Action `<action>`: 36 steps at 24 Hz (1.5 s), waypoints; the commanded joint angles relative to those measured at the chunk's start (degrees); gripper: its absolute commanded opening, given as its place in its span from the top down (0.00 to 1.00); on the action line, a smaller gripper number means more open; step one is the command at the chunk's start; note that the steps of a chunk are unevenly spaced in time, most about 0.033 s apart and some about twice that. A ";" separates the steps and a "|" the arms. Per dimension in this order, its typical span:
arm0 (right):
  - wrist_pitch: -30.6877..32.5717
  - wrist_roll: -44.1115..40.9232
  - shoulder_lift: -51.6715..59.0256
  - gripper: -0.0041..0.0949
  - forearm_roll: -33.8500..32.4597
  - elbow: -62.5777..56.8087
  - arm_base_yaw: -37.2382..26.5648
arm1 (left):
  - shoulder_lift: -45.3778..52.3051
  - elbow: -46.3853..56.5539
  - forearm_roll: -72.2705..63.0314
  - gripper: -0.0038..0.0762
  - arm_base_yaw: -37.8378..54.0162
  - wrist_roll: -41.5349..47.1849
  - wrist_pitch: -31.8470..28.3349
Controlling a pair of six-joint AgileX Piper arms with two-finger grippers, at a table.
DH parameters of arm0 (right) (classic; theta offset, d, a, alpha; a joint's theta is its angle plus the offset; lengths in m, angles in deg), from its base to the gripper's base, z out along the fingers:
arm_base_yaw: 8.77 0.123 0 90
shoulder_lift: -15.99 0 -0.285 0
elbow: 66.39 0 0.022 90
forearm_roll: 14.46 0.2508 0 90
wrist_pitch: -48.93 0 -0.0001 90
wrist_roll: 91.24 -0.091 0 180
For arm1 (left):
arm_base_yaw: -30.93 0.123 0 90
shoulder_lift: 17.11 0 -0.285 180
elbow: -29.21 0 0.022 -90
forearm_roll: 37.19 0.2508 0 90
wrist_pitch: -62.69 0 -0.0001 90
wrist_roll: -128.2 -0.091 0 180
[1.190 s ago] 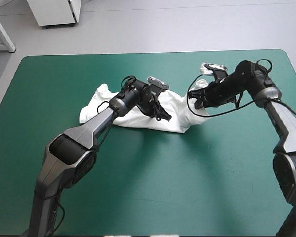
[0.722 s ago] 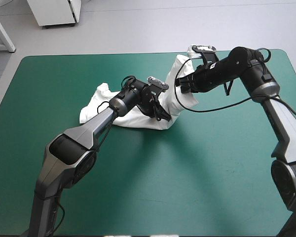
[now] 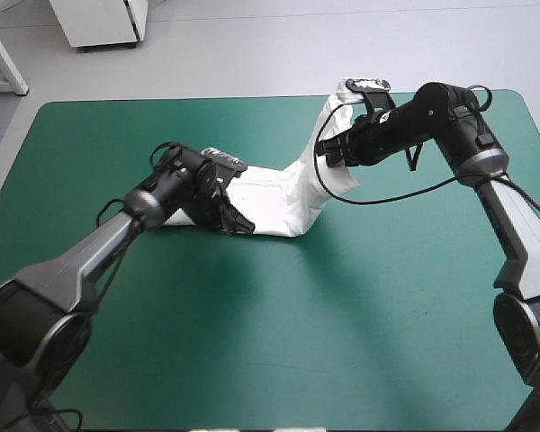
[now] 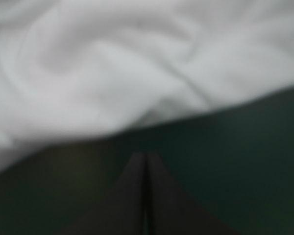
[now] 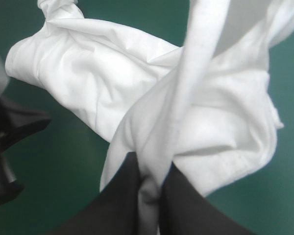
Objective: Fold the cloth
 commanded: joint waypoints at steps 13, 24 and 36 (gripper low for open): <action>-16.96 1.83 -2.16 0.97 2.92 6.87 14.53 | 49.68 27.64 -2.46 0.98 -0.04 1.62 0.41; -15.90 -1.26 -20.64 0.97 3.19 26.43 21.71 | 50.95 29.11 -8.59 0.98 -0.04 1.62 5.33; -13.83 -0.03 -28.40 0.55 9.62 36.61 22.35 | 50.95 29.27 -11.03 0.98 -0.04 1.62 3.86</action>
